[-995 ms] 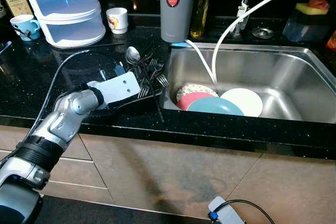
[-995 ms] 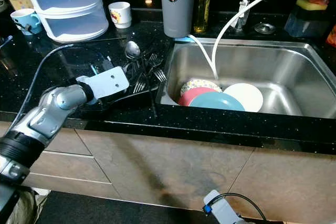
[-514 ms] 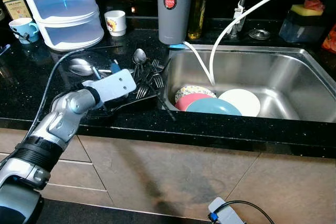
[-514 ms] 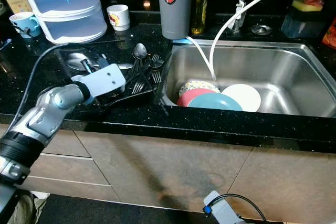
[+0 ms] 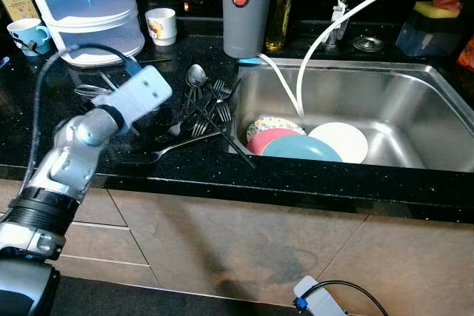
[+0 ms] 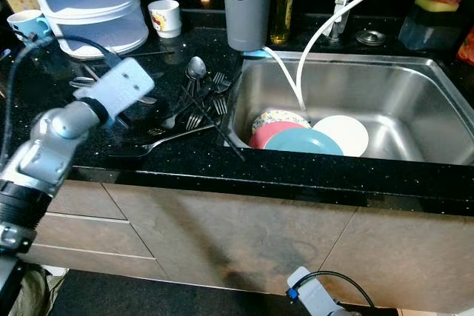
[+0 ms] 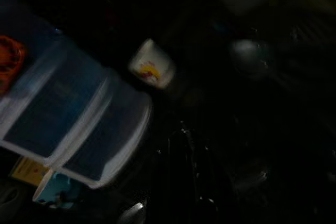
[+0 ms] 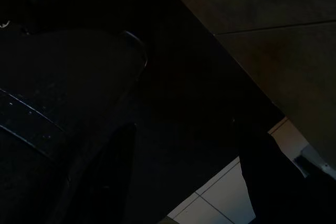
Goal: Kitchen organization
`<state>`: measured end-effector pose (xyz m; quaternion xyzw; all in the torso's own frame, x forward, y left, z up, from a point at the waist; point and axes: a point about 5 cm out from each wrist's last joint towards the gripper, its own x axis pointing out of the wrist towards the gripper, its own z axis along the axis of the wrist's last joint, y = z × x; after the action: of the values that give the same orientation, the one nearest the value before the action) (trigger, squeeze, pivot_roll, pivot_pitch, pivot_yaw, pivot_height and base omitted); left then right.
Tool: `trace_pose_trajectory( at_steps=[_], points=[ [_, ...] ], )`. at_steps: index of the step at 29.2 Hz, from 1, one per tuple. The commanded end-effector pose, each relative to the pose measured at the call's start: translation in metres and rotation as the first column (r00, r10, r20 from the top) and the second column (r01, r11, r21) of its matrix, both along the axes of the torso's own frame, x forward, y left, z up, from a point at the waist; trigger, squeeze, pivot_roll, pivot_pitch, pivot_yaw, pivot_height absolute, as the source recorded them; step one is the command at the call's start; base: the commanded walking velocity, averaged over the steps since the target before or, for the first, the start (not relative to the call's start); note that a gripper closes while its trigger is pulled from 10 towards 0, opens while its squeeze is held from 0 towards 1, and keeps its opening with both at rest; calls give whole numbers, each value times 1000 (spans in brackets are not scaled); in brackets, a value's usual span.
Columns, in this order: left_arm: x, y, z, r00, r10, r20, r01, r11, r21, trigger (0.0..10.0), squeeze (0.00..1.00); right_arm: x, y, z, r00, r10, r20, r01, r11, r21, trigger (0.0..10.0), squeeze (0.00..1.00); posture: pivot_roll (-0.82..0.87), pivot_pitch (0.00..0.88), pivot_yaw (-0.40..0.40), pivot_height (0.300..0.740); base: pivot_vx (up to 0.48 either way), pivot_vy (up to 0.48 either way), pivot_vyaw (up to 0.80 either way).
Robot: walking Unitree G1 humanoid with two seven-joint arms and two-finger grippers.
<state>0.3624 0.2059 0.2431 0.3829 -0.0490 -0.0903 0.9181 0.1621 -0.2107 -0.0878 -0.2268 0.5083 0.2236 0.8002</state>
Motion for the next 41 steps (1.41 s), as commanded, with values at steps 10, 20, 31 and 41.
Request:
trace_pose_trajectory(
  at_steps=[10,20,31,41],
  points=[
    [-2,0,42,990,13,137,8,989,-151,0,0,2,2,1,1000,17,5,-17,1000,-2,10000,0,28,0,19,740,0,0,0],
    [-12,-28,77,946,-191,263,315,740,-595,0,0,2,2,0,1000,20,5,-20,1000,-4,10000,0,28,0,21,740,0,0,0],
    [-30,-56,95,801,-434,414,556,280,-783,0,0,2,3,1,1000,18,8,-18,1000,-4,10000,0,24,0,27,740,0,0,0],
    [-47,-87,97,619,-606,500,595,-54,-802,0,0,2,2,0,1000,15,4,-15,1000,-3,10000,0,19,0,26,740,0,0,0]
  ],
)
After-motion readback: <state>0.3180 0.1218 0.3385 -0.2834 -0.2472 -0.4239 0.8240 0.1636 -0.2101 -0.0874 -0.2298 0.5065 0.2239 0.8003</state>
